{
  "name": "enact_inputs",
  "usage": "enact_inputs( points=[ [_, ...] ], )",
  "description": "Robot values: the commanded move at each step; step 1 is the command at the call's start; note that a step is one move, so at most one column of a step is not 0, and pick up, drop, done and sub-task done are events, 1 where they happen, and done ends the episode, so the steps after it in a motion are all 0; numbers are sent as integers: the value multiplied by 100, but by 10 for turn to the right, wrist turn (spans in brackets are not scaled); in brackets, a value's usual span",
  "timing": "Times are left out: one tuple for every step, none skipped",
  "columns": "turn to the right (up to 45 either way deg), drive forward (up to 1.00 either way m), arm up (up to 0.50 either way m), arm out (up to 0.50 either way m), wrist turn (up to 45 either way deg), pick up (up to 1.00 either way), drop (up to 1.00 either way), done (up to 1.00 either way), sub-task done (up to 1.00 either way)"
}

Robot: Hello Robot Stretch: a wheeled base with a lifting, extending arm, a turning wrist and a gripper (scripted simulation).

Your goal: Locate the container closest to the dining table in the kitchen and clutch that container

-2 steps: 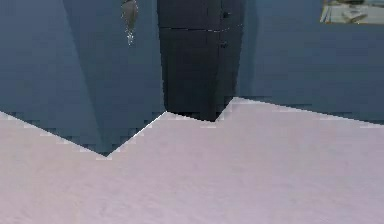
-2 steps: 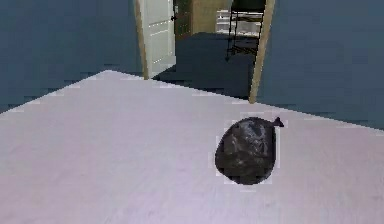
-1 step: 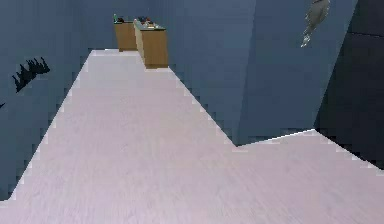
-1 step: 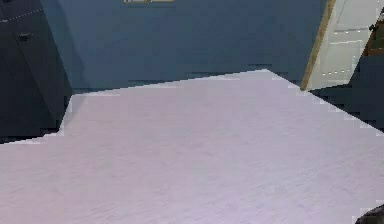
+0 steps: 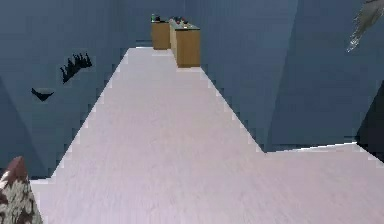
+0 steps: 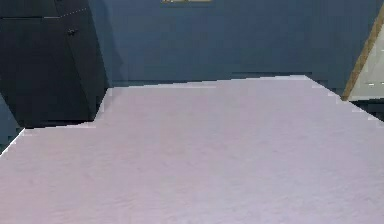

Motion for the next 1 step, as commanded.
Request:
enact_inputs(
  points=[
    [0,100,0,0,0,0,0,0,0]
  ],
)
